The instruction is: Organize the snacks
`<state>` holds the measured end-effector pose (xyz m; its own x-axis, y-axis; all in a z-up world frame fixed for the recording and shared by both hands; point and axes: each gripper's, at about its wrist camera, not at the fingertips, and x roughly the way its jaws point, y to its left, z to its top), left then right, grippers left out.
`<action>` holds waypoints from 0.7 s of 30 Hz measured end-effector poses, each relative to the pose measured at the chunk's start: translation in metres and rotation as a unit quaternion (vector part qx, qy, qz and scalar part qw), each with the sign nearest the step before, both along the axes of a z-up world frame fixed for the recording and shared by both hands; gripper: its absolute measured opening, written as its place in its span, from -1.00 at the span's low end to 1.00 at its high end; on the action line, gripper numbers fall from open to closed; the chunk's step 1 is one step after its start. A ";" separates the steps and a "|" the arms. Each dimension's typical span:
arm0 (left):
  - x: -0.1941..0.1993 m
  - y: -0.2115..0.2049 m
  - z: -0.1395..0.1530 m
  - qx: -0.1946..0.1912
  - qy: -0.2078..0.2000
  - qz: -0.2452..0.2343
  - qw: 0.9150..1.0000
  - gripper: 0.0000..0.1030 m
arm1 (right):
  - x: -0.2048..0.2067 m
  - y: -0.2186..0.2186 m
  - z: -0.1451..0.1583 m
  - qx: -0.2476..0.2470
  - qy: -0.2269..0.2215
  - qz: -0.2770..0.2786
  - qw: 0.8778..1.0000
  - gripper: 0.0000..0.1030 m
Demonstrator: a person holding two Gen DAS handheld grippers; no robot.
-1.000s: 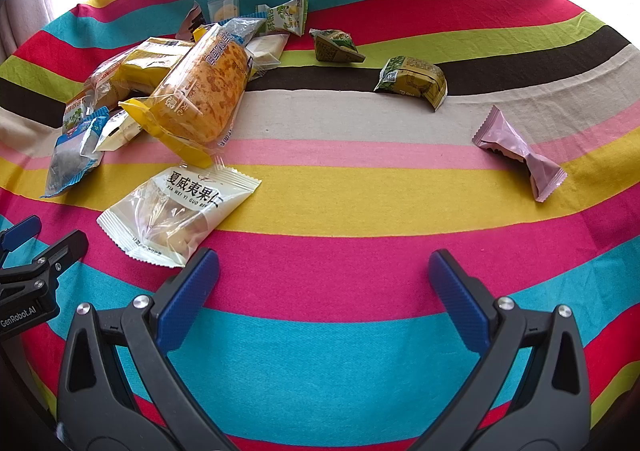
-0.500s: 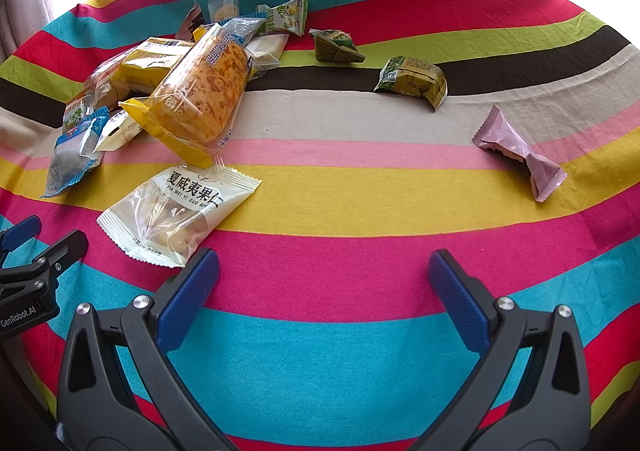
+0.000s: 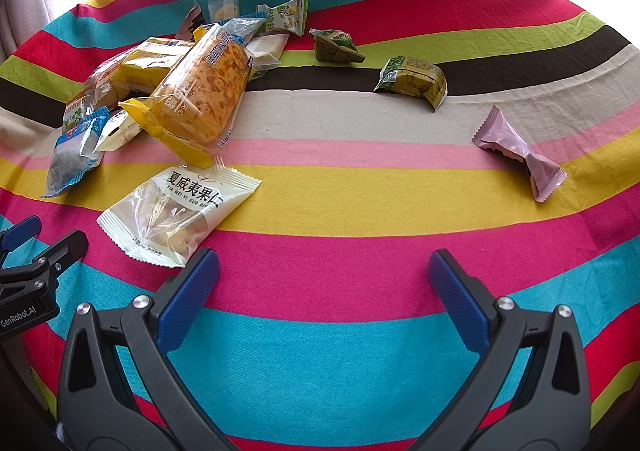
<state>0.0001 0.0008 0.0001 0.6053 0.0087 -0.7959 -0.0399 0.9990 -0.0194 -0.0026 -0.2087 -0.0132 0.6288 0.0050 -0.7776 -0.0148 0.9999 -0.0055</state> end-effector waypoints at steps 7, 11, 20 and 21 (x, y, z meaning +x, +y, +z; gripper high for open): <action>0.000 0.000 0.000 0.000 0.000 0.002 1.000 1.00 | 0.001 0.001 0.000 0.000 0.002 -0.001 1.000 1.00; 0.001 -0.001 -0.001 -0.002 0.001 -0.002 1.000 1.00 | -0.010 0.003 0.002 0.004 0.020 0.021 1.000 1.00; -0.041 0.038 0.000 -0.024 0.014 -0.008 1.000 1.00 | -0.014 0.025 0.017 0.137 0.019 0.047 0.989 1.00; -0.047 0.047 0.001 -0.034 0.010 0.006 0.999 1.00 | -0.007 0.028 0.019 0.146 0.020 0.039 0.988 1.00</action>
<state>-0.0464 0.0482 0.0007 0.5892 -0.0394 -0.8070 -0.0524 0.9948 -0.0868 -0.0095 -0.1811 0.0054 0.5859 0.2802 -0.7604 -0.0860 0.9545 0.2855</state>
